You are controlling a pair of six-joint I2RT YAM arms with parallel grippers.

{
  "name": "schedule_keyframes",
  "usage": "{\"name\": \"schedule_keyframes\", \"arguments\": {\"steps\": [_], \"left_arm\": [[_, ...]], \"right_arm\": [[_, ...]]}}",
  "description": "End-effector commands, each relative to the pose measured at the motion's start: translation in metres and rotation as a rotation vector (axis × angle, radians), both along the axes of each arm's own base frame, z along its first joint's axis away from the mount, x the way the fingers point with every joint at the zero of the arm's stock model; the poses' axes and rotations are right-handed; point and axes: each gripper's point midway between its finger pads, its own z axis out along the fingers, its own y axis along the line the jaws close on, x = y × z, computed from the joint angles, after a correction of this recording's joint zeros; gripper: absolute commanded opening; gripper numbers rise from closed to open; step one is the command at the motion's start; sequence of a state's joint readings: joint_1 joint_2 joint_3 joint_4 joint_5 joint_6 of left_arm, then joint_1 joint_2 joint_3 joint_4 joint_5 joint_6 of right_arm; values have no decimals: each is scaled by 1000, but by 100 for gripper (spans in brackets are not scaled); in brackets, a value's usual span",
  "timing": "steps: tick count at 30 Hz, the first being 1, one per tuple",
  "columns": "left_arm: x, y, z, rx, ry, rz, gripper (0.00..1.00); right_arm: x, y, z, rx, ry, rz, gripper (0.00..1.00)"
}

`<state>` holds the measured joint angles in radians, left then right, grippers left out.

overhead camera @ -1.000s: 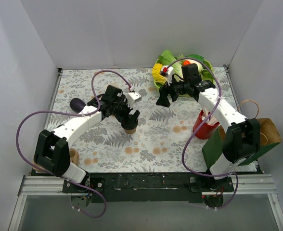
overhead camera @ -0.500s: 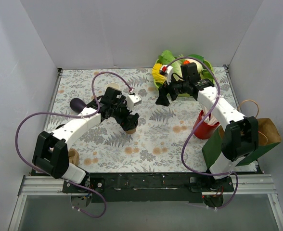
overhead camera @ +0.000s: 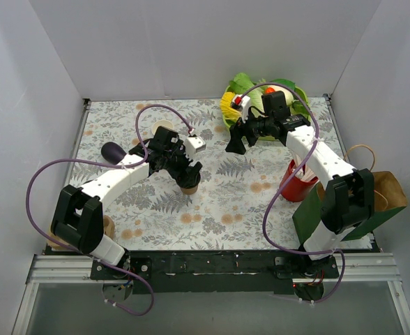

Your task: Pack the takeout coffee

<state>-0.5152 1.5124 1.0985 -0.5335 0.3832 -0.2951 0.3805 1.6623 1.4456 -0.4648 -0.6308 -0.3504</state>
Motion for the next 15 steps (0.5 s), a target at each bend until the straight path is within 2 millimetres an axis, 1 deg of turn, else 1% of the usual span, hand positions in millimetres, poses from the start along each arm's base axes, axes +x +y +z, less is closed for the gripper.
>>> {"name": "schedule_keyframes", "arguments": {"steps": [1,2,3,4,6,10,15], "left_arm": [[3,3,5,8,-35,2,78],[3,6,9,9,-45,6,77],[3,8,11,13,-54,7,74],[0,11,10,23,-47,8,72],[1,18,14,31,-63,27,70],[1,39,15,60,-49,80,64],[12,70,27,87,-82,178,61]], "right_arm": [[7,1,11,13,-35,-4,89],[8,1,10,12,-34,-6,89],[7,0,10,11,-33,-6,89],[8,0,10,11,-33,-7,89],[7,1,8,11,-30,-4,89],[10,1,6,9,-25,-6,89],[12,2,5,10,-19,-5,89]]}}
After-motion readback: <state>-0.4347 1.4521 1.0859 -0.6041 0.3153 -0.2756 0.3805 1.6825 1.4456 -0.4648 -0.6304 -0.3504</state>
